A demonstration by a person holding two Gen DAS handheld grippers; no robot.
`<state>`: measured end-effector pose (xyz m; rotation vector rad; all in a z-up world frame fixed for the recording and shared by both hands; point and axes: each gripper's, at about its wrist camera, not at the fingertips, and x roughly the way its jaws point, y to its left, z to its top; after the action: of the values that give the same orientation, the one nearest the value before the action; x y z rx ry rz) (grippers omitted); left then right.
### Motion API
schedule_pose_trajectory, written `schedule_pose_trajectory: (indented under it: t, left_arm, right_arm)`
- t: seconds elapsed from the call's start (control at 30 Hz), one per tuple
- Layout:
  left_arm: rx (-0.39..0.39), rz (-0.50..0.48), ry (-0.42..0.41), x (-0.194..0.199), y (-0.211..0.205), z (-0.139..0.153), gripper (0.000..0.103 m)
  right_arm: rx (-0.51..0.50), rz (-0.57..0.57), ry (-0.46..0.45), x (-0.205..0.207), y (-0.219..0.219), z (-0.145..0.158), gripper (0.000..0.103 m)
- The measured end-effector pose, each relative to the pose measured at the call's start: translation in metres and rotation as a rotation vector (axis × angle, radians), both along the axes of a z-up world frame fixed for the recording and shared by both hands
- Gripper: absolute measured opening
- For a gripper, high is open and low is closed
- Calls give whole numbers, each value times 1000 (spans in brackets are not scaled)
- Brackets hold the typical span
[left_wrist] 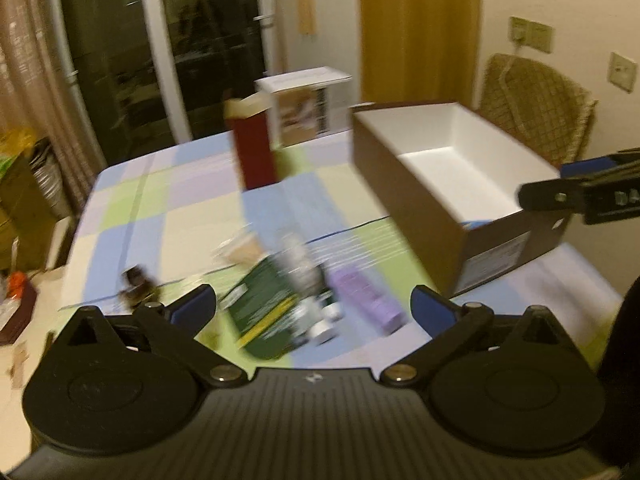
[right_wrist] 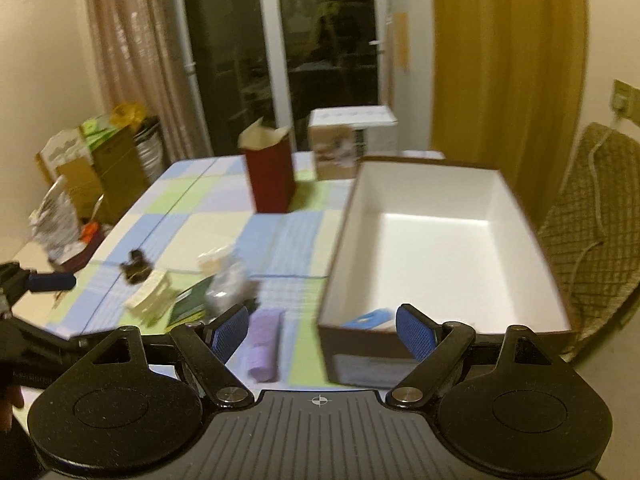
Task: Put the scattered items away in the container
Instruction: 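Move both tools back to the remaining items on the table, then grasp the white comb holder with the left tool while the right tool grasps the purple tube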
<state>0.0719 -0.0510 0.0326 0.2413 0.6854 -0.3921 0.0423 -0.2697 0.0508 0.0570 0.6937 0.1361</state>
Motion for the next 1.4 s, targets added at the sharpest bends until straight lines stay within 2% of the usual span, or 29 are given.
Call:
schedule_pose_trajectory:
  t: [0.2,0.4,0.67,0.97,1.4]
  left_arm:
    - [20,88,11,9,47,-12,102]
    - [28,122,18,17,69,-24,102]
    - [51,140,18,38,76,-42,102]
    - [39,137,41,80,73,-69,101]
    - [16,112,87,129,71,-105,89]
  right_arm:
    - [-21,77,35,6,36,-18,86]
    - [-50,129,58,15,60,-35,86]
    - [-80,182,85,30,83,-61,86]
    - [-116,190,123,53,93,-93,86]
    - [-193,150,146,82,97,-135,86]
